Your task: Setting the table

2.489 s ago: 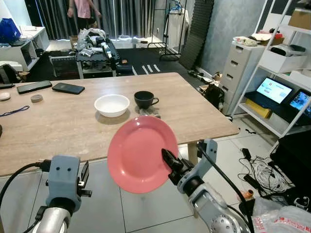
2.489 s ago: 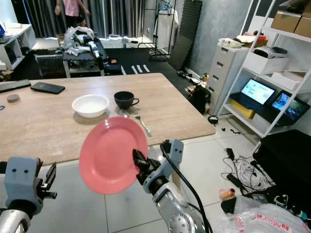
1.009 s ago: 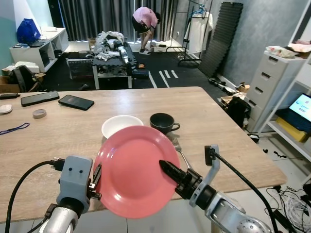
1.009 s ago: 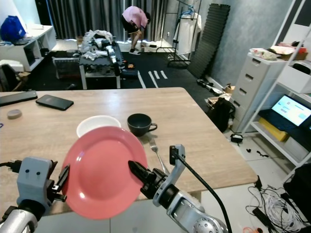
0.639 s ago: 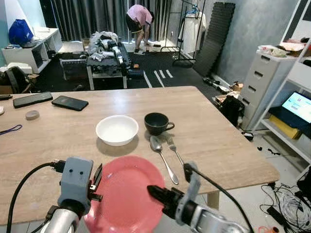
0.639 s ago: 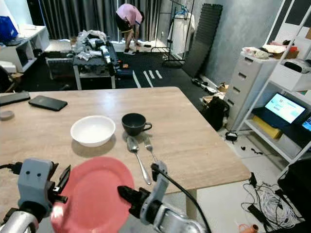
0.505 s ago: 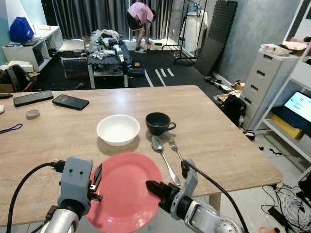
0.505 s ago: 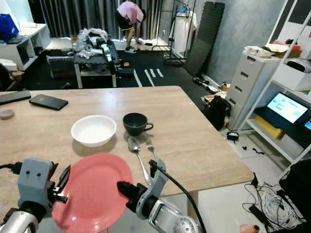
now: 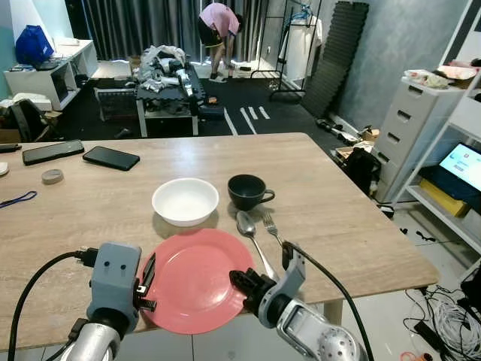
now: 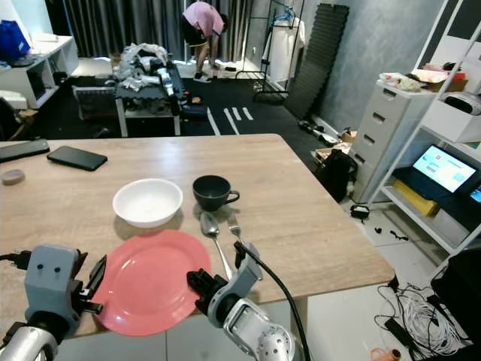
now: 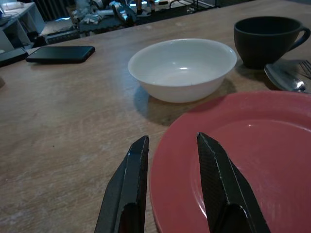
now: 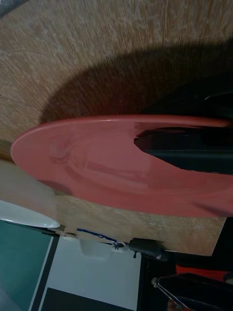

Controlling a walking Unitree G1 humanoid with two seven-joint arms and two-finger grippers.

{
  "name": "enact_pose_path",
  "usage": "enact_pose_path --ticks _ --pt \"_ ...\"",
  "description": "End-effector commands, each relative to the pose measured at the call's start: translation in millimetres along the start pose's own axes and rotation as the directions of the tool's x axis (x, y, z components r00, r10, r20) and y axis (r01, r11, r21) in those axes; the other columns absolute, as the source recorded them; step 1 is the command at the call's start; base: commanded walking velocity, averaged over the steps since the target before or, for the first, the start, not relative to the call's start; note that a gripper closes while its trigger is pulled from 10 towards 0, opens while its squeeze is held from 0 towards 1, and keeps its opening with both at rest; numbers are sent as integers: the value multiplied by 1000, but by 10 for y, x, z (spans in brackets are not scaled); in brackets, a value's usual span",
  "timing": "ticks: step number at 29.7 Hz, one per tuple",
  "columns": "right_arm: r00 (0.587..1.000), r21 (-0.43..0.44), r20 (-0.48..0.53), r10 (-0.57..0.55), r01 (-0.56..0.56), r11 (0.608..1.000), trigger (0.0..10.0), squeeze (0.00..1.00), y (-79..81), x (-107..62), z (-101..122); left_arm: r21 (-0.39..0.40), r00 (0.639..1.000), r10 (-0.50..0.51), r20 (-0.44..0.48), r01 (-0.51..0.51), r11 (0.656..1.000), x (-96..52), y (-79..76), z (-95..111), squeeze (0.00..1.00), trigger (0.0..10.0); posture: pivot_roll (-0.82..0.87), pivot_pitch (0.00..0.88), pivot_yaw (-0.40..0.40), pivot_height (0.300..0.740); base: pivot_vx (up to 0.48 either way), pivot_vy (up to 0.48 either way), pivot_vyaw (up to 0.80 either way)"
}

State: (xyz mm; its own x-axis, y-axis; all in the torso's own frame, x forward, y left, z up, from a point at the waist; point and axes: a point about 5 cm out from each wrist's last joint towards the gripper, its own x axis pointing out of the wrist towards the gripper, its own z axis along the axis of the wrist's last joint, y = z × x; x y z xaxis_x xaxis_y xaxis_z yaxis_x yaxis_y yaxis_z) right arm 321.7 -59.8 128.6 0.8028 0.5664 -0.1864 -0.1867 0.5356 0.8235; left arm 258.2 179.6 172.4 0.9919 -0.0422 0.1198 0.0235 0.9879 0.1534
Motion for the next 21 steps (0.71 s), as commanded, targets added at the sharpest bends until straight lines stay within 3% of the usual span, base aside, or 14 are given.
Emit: enact_pose_path --ticks 1,14,21 --pt "998 23 -10 -68 68 997 10000 0 -12 115 -119 5 1000 9 -2 -9 1000 -23 8 -1 0 10000 140 103 18 740 0 0 0" --pt "1000 52 26 -14 13 999 10000 0 228 324 -141 4 1000 10 2 -10 1000 -11 -2 9 0 10000 152 110 16 740 0 0 0" --pt "988 178 121 96 -117 977 10000 0 350 310 -27 2 1000 6 -5 -6 1000 -18 -23 -10 0 10000 143 121 19 740 0 0 0"
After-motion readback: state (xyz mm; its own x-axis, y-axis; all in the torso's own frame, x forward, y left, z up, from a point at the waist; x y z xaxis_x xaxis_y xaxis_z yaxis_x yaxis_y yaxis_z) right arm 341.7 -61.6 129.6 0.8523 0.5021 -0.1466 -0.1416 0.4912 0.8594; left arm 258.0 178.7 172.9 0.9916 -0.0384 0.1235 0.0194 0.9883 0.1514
